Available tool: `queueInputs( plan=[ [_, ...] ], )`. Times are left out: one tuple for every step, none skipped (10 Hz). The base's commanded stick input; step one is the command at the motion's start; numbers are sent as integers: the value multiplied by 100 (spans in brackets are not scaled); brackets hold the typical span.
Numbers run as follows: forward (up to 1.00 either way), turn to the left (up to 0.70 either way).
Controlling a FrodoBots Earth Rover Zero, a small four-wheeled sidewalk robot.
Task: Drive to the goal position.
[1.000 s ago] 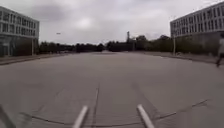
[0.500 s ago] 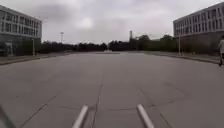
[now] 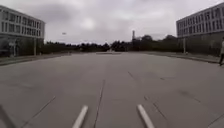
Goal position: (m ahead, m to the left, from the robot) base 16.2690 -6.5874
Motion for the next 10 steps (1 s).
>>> queueInputs(
  plan=[
    [100, 0],
    [100, 0],
    [100, 0],
    [100, 0],
    [100, 0],
    [100, 0],
    [100, 0],
    [100, 0],
    [100, 0],
    [100, 0]
  ],
)
